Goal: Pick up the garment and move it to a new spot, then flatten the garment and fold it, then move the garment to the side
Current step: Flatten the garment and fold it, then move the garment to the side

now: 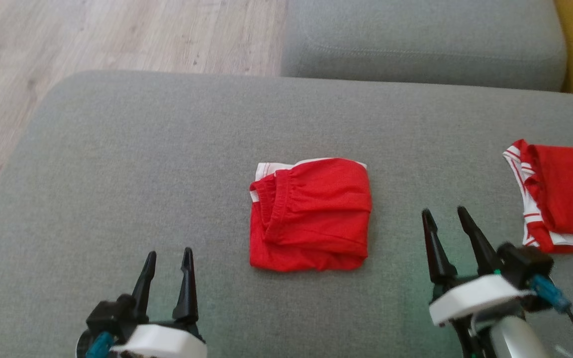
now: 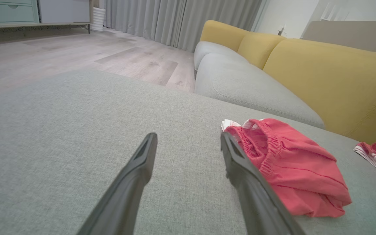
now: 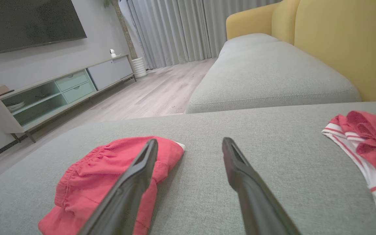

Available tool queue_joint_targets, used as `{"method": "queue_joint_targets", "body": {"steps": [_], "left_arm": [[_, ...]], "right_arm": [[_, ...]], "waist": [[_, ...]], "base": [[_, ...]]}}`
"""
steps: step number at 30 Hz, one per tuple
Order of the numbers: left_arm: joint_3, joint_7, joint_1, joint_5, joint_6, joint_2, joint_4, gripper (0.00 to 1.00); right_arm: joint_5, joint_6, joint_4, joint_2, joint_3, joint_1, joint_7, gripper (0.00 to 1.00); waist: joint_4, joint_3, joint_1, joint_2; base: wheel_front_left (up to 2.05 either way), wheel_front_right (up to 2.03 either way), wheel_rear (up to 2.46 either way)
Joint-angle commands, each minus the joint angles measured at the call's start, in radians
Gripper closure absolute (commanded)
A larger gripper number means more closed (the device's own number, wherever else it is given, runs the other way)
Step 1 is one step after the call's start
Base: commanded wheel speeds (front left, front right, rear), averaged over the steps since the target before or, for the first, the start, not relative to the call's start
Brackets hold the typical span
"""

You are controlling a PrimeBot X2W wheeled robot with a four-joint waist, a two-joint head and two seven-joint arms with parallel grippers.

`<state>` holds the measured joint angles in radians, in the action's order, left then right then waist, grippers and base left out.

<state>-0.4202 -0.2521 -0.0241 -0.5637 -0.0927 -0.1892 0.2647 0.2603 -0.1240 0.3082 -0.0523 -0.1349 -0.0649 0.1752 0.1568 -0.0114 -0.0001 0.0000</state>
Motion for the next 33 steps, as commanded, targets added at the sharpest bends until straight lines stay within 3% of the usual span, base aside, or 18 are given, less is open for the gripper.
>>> {"method": "queue_joint_targets", "body": {"steps": [1,26,33], "left_arm": [[0.035,-0.010,-0.020,0.001,0.000,-0.021,-0.024,0.00],[0.020,-0.004,0.008,-0.008,-0.010,-0.039,-0.044,0.00],[0.009,-0.004,-0.002,-0.004,-0.010,-0.033,-0.053,0.00]], "right_arm": [[-0.019,-0.007,-0.050,0.002,-0.011,-0.004,0.019,0.00],[-0.009,-0.007,-0.094,0.002,0.005,0.094,-0.014,0.00],[0.032,-0.007,-0.053,0.002,-0.025,-0.018,-0.113,0.00]], "waist": [[-0.003,0.010,0.0001,0.0000],[-0.007,0.031,0.0001,0.0000],[0.015,0.017,0.0001,0.0000]], "base": [[0.00,0.00,0.00],[0.00,0.00,0.00],[0.00,0.00,0.00]]}}
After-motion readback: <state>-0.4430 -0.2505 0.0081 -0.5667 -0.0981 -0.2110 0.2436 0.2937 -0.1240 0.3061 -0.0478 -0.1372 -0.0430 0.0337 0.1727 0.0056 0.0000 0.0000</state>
